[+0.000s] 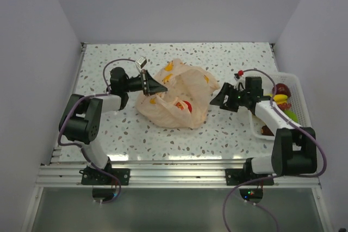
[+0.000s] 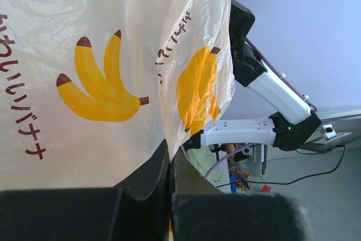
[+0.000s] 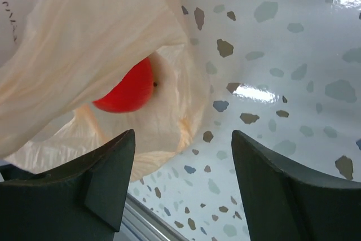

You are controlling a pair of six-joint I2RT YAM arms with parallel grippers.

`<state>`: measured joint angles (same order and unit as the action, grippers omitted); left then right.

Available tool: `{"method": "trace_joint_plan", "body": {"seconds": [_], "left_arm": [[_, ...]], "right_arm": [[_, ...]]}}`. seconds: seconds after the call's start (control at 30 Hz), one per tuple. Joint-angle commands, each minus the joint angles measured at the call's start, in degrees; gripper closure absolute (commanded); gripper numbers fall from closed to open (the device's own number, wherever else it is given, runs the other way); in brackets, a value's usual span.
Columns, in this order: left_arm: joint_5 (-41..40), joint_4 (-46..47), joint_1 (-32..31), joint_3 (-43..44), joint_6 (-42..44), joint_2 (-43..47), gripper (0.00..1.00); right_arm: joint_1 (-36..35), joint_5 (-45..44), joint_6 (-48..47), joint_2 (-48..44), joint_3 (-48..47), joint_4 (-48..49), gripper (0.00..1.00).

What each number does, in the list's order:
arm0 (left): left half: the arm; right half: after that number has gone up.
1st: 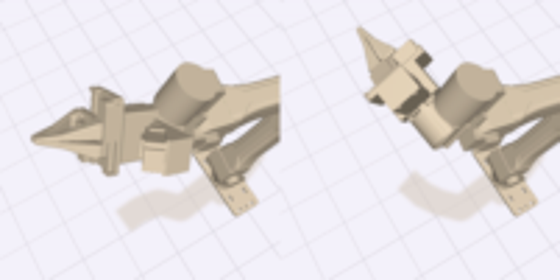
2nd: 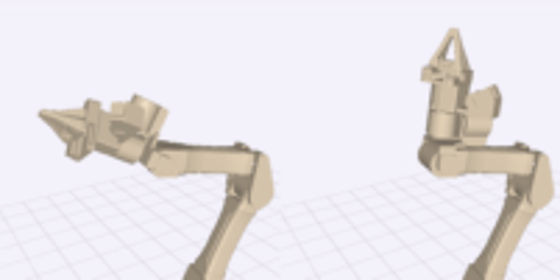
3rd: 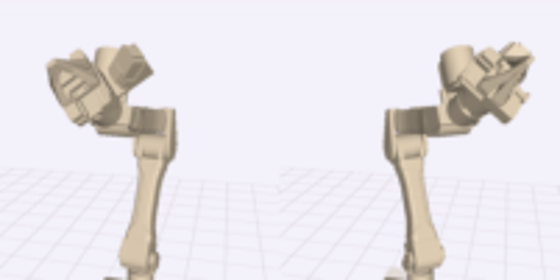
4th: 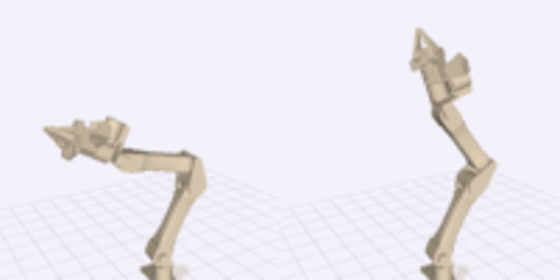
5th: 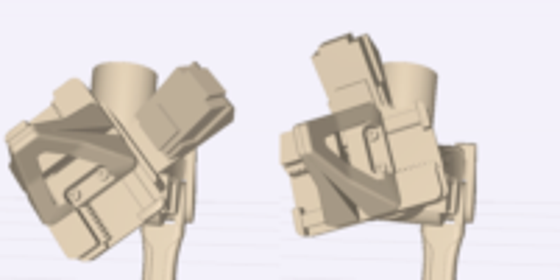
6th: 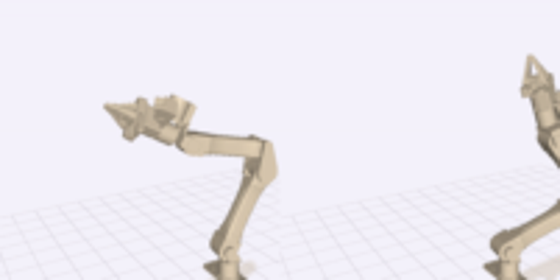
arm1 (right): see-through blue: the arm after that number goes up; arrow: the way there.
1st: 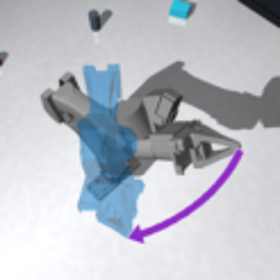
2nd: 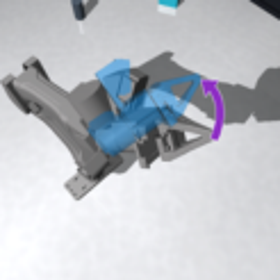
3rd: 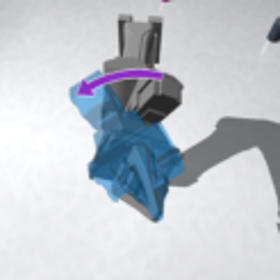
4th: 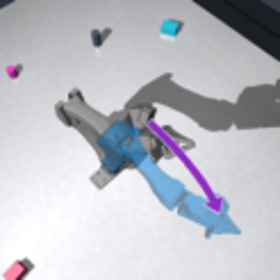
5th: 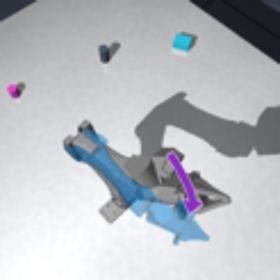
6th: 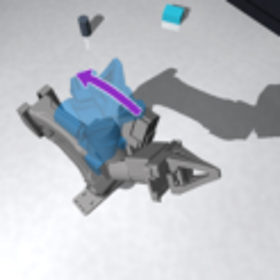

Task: Place the fake fruits into the plastic bag and tie a complex knot

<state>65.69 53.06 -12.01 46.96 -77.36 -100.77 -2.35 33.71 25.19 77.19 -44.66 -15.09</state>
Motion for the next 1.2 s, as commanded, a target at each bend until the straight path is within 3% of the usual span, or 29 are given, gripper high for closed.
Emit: {"method": "trace_joint_plan", "body": {"seconds": [0.0,0.13,0.33,0.43,0.57,0.6,0.63,0.77,0.93,1.0,1.1,1.17], "left_arm": [[0.8,1.9,0.5,0.8,0.9,-1.2,1.00],[1.0,2.1,0.5,0.9,0.9,-1.2,1.00],[1.1,2.1,0.5,1.2,0.8,-1.0,1.00],[0.9,2.0,0.6,0.9,1.3,-0.7,1.00],[0.9,1.3,0.6,0.5,1.9,0.0,1.00],[1.0,0.8,0.6,0.6,2.2,0.2,1.00],[1.1,0.7,0.7,0.6,2.4,0.3,1.00],[1.7,-0.1,1.0,1.1,3.4,1.2,1.00],[1.9,-10.6,1.4,4.1,12.2,4.3,1.00],[1.6,-20.0,1.4,6.1,16.2,5.8,1.00],[-1.1,-36.3,1.4,10.9,26.4,8.0,1.00],[-4.1,-48.3,1.4,15.3,33.8,9.3,1.00]], "right_arm": [[-1.8,-1.6,2.3,5.1,-0.1,10.0,0.27],[-5.0,-0.8,3.3,9.8,0.5,18.3,0.28],[-8.1,-3.6,4.1,16.0,1.9,21.2,0.28],[-8.1,-3.7,4.9,16.9,2.4,23.3,0.35],[-7.9,-2.4,5.6,17.1,2.1,24.9,0.75],[-7.8,-0.9,5.7,16.9,2.0,25.2,0.91],[-7.5,-0.5,6.0,16.5,1.6,25.1,0.99],[-5.0,2.6,5.2,10.0,-0.3,20.8,1.00],[-0.3,11.1,-1.5,-0.7,-8.9,4.3,1.00],[-0.3,13.0,-3.1,-3.0,-14.9,0.9,1.00],[-0.3,16.8,-6.4,-2.5,-25.4,-15.0,1.00],[-0.3,17.2,-8.1,-1.6,-32.1,-20.0,1.00]]}}
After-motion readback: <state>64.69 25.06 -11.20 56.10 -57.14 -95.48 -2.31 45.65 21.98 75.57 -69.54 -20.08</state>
